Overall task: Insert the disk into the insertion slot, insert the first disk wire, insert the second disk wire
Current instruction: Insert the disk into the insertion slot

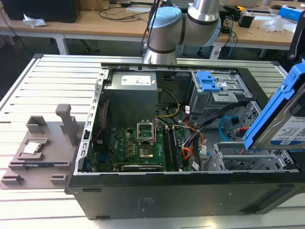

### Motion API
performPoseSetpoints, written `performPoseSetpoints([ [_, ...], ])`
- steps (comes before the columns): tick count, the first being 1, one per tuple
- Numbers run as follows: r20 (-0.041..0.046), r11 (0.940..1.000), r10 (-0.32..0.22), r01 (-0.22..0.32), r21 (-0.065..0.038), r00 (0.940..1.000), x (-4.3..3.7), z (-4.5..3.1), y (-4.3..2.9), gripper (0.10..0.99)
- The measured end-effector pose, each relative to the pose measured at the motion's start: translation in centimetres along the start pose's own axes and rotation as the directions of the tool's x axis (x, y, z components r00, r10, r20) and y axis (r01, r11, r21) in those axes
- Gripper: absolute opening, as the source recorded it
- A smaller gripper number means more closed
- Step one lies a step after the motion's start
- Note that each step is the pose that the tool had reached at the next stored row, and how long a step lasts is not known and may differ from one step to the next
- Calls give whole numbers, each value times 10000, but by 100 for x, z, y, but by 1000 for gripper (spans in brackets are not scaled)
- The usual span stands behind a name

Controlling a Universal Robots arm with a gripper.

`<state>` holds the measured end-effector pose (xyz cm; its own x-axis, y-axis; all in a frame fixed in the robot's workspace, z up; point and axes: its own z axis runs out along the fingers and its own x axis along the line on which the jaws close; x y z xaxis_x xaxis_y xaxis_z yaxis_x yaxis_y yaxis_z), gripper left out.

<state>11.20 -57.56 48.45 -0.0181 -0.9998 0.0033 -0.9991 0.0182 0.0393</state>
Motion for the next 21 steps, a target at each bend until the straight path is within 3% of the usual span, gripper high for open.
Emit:
performPoseSetpoints([
  [21,0,10000,0,0,0,10000,-1,199,2,365],
])
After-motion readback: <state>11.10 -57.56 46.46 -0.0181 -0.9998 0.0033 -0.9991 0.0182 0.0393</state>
